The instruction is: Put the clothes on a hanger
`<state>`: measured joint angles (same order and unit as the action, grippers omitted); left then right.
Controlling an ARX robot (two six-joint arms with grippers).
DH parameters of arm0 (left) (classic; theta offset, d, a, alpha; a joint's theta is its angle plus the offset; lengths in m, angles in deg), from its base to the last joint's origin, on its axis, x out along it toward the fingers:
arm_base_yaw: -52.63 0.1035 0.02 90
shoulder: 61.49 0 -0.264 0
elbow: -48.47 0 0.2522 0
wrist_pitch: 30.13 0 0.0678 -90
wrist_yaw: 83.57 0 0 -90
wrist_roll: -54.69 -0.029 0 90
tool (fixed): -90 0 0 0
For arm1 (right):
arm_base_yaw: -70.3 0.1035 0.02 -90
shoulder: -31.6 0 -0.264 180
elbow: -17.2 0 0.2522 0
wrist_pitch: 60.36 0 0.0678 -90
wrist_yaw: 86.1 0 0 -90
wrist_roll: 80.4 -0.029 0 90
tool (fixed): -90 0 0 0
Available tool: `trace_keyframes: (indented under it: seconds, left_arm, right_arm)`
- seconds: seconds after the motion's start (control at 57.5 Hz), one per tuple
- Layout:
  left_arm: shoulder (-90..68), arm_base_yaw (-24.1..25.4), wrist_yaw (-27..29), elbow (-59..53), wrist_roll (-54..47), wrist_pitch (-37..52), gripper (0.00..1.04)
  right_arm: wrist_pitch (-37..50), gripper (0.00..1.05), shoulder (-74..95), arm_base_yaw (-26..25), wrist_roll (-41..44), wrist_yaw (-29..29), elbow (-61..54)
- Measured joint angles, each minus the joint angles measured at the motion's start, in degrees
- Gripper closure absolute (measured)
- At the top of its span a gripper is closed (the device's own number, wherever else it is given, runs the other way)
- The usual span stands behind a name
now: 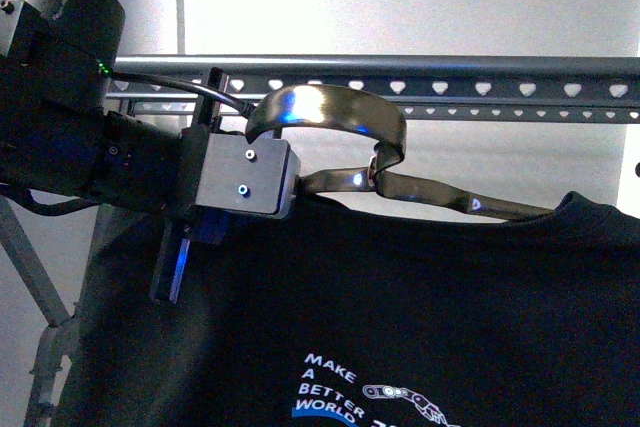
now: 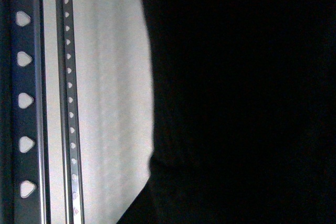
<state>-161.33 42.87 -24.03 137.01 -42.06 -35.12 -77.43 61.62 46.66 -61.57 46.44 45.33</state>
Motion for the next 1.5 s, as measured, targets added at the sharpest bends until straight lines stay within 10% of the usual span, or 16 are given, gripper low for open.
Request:
trace_keyframes:
  seconds: [0.191,0.539,1.078,1.496]
  left_arm:
    - [0.0,0.5,0.0,0.0,0.0,0.0,0.94]
    - [0.0,0.0,-0.1,0.1,0.0,0.0,0.94]
    - [0.0,0.2,0.0,0.1,0.0,0.0,0.94]
    - [0.0,0.2,0.4,0.1,0.0,0.0,0.94]
  right_arm:
    - [10.4,0.07,23.1,-3.0,30.2,3.7,16.5]
    - [-8.0,0.07,35.7,12.6,73.9,2.7,36.8]
    - [-10.6,0.09,50.1,26.1,74.3,-12.2,47.8]
    - [-8.6,0.74,58.5,24.4,64.7,-15.6,53.2]
